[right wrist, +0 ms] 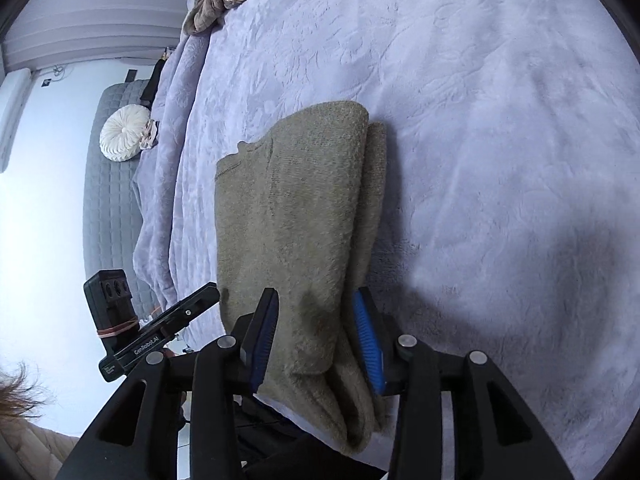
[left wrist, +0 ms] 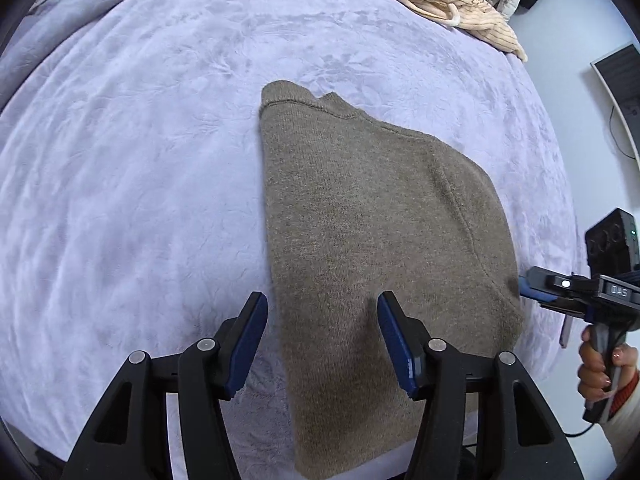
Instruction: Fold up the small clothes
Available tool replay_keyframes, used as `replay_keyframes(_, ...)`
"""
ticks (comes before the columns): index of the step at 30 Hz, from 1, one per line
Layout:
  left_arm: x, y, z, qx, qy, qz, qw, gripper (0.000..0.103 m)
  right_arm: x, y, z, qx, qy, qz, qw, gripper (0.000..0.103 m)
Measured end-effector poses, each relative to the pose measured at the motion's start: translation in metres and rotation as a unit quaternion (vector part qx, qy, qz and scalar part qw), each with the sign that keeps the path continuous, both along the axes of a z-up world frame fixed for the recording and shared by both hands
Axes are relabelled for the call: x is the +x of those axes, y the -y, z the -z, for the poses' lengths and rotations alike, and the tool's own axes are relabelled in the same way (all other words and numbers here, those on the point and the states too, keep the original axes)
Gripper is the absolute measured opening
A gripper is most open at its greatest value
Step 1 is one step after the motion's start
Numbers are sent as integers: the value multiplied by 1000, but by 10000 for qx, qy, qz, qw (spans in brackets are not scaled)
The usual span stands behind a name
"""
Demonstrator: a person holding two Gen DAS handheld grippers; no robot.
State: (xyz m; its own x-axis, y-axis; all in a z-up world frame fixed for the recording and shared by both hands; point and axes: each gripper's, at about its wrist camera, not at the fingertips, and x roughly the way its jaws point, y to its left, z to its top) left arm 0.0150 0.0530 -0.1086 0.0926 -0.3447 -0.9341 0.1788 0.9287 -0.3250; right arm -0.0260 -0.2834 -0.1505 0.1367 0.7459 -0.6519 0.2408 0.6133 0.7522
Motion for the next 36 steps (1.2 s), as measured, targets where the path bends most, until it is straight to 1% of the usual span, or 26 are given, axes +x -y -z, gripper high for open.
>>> replay_keyframes(1, -2, 0, -1, 46, 12, -13, 10000, 80, -3, 0, -3, 87, -7, 55, 9999, 45)
replay_keyframes(2, -4, 0, -4, 81, 75, -50, 9999, 87, -6, 0, -2, 146, -20, 72, 9999, 45)
replay_keyframes(3, -5, 4, -7, 112, 138, -83, 9998, 90, -7, -3, -1, 193, -49, 72, 9998, 45)
replay_keyframes(5, -5, 8, -9, 138, 142, -89, 9998, 90, -7, -14, 5, 171, -237, 7, 9996, 44)
replay_keyframes(6, -4, 9, -10, 146, 139, -114, 9997, 90, -8, -18, 11, 98, -385, -42, 9992, 41)
replay_keyframes(7, -4, 10, -11, 161, 150, -127, 9997, 90, -7, -22, 16, -47, -511, -52, 9987, 31)
replay_keyframes(8, -5, 12, -11, 191, 164, -123, 9996, 90, -8, -24, 17, -200, -561, -65, 9982, 8)
replay_keyframes(10, -7, 13, -12, 367, 224, -105, 9990, 90, -8, -24, 9, -380, -435, -78, 9983, 5)
replay_keyframes(13, -13, 14, -3, 484, 232, -2, 9986, 90, -9, -24, 1, -926, -298, -327, 9947, 3)
replay_keyframes(15, -18, 17, 10, 675, 157, 48, 9976, 90, -11, -24, 10, -1396, -411, -554, 9878, 1)
replay_keyframes(17, -23, 17, 21, 678, -6, 33, 9977, 90, -16, -24, 26, -1805, -665, -735, 9786, 1)
replay_keyframes(18, -25, 15, 22, 629, -82, -51, 9980, 90, -21, -20, 28, -1729, -747, -652, 9799, 1)
replay_keyframes(19, -26, 14, 21, 586, -97, -103, 9982, 90, -25, -15, 26, -1393, -725, -463, 9865, 2)
replay_keyframes(20, -27, 12, 19, 571, -87, -132, 9982, 90, -29, -9, 20, -967, -644, -246, 9929, 5)
replay_keyframes(21, -27, 11, 16, 571, -57, -138, 9983, 90, -33, -5, 13, -719, -546, -84, 9959, 8)
replay_keyframes(22, -27, 11, 15, 576, -41, -139, 9982, 90, -36, -3, 6, -574, -432, -8, 9974, 17)
replay_keyframes(23, -26, 10, 13, 582, -32, -148, 9982, 90, -37, -2, 2, -479, -371, 28, 9982, 51)
replay_keyframes(24, -25, 10, 12, 589, -19, -155, 9981, 90, -37, -3, 0, -368, -344, 78, 9987, 75)
replay_keyframes(25, -23, 9, 11, 597, 1, -163, 9981, 90, -37, -5, 2, -184, -331, 137, 9992, 75)
replay_keyframes(26, -22, 9, 9, 601, 31, -174, 9980, 90, -35, -9, 5, -68, -370, 143, 9992, 72)
replay_keyframes(28, -19, 8, 5, 609, 84, -182, 9979, 90, -25, -18, 14, -102, -488, 138, 9987, 37)
replay_keyframes(29, -19, 9, 5, 625, 106, -174, 9978, 90, -22, -23, 18, -217, -618, 98, 9978, 15)
replay_keyframes(30, -18, 9, 5, 656, 140, -153, 9976, 90, -20, -27, 19, -357, -685, 44, 9970, 14)
replay_keyframes(33, -22, 14, 14, 790, 95, -55, 9968, 90, -21, -36, 10, -1165, -368, -396, 9917, 12)
replay_keyframes(35, -26, 16, 26, 663, -93, -89, 9977, 90, -27, -35, 25, -1358, -457, -480, 9885, 12)
replay_keyframes(36, -27, 17, 29, 634, -154, -104, 9978, 90, -30, -30, 34, -1310, -544, -405, 9891, 12)
